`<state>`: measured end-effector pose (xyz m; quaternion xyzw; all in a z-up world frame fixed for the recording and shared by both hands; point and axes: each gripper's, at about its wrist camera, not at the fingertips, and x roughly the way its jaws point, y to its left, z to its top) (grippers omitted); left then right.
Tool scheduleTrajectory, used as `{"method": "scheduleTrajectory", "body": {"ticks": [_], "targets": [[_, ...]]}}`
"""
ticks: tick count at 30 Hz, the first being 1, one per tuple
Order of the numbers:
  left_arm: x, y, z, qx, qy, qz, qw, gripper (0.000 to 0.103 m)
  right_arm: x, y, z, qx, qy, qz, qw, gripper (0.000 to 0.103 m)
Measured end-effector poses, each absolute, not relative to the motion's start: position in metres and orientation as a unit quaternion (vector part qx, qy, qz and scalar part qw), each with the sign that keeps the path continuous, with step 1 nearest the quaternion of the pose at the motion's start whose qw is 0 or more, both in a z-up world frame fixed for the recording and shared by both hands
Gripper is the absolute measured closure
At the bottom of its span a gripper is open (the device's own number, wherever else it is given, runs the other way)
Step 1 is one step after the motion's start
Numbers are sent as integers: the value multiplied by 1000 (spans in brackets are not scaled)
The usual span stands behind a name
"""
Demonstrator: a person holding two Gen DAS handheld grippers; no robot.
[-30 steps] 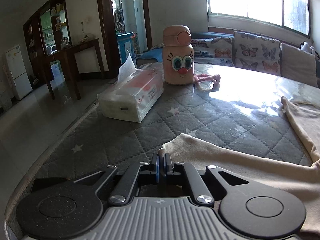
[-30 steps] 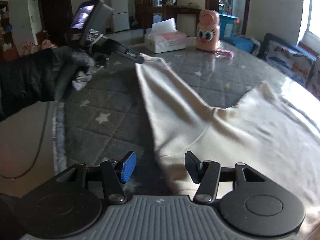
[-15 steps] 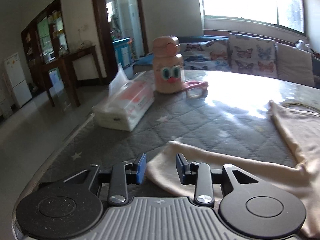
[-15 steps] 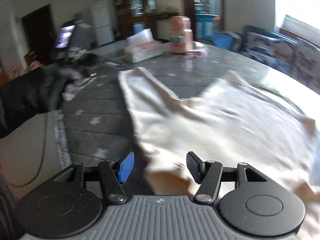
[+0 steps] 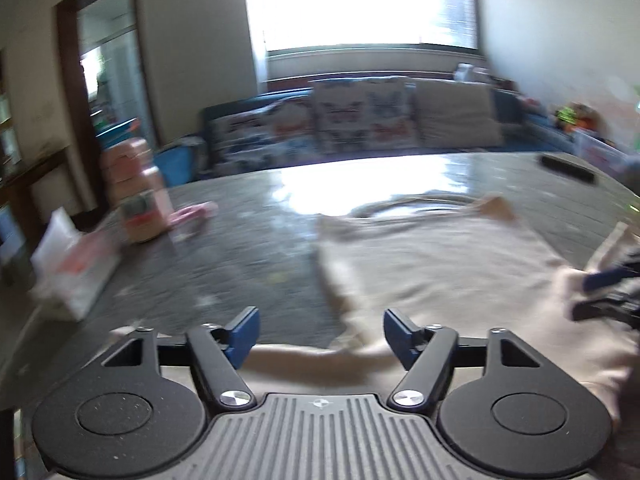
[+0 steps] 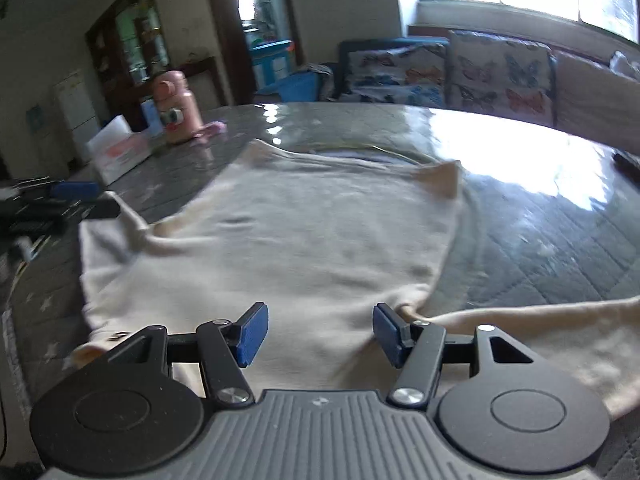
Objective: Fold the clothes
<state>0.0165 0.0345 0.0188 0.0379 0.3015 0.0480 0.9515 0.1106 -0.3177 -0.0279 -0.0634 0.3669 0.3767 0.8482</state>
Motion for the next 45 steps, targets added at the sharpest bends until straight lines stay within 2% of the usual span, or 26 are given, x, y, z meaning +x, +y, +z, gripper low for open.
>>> {"method": "scheduleTrajectory", "body": {"ticks": [6,9,17,25,29,32,34,38,45], "targets": [[30,-23,12,69,310,-18,948,18,107,-342,-23,-36,359,373,855,42],[33,-49,7,84,315,-47,944,18,105,-362,-16,-30,347,358,866,41],[34,-107,-8,128,318,-102,934,17,121,-448,-25,-17,349,220,911,42],[33,-130,-21,155,328,-118,924,15,144,-511,-38,19,349,106,931,47],[34,-132,-24,160,332,-116,922,14,156,-517,-44,31,351,92,931,53],[34,-132,-25,162,336,-114,921,14,163,-514,-48,35,349,89,932,61],[34,-132,-25,162,336,-114,921,14,165,-511,-49,30,345,84,934,70],[35,-134,-26,164,338,-113,920,14,164,-511,-49,29,338,73,938,97],[38,-133,-27,168,340,-115,918,13,150,-525,-34,39,313,58,947,99]]}}
